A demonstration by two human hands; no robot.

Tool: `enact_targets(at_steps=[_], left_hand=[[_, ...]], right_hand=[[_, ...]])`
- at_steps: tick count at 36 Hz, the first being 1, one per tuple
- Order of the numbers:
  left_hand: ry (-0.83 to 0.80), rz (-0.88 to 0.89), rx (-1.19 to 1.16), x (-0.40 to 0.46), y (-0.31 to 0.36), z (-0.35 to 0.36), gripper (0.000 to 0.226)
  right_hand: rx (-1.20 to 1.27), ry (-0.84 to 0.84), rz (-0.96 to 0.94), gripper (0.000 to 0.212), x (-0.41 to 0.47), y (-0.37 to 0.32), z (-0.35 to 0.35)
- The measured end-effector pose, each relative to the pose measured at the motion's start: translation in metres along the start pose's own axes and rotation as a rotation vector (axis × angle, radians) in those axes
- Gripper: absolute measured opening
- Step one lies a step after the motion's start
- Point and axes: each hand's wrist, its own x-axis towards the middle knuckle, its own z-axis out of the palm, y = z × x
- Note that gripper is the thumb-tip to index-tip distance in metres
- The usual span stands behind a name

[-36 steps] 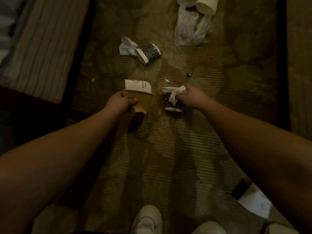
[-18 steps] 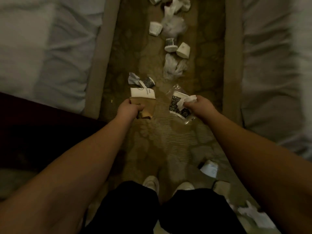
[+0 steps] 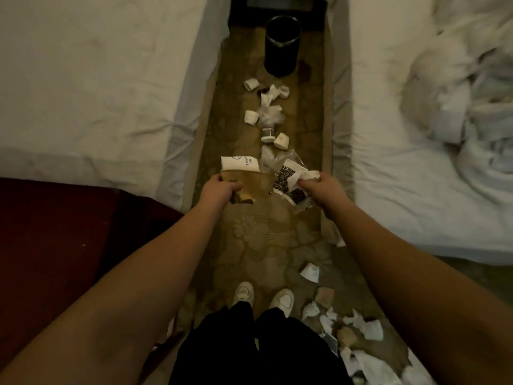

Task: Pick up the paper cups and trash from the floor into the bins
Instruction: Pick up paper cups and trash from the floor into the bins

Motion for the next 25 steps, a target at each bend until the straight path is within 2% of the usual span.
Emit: enact_targets(at_steps=[2, 10, 14, 22, 25], left_hand=[[-0.012, 0.012, -0.022, -0.017, 0.012, -0.002, 0.045], [-0.028, 0.122, -0.076, -0.055, 0.051, 0.013, 0.039], [-0.041, 0.141, -0.116, -0.057, 0.067, 0.02, 0.035], [-0.038, 0.159, -0.126, -0.005, 0.117, 0.027, 0.043], [-0.035, 0.145, -0.144, 0.025, 0.141, 0.031, 0.043]], right_hand=[[0.015, 0.0, -0.045, 0.013, -0.023, -0.015, -0.012], [0.079, 0.05, -0.181, 0.013, -0.059, -0.042, -0.056], [0.111, 0.078, -0.197, 0.02, -0.055, -0.052, -0.074], [0.094, 0.117, -0.218, 0.024, -0.011, -0.093, -0.095], [0.094, 0.114, -0.208, 0.019, 0.02, -0.116, -0.096]])
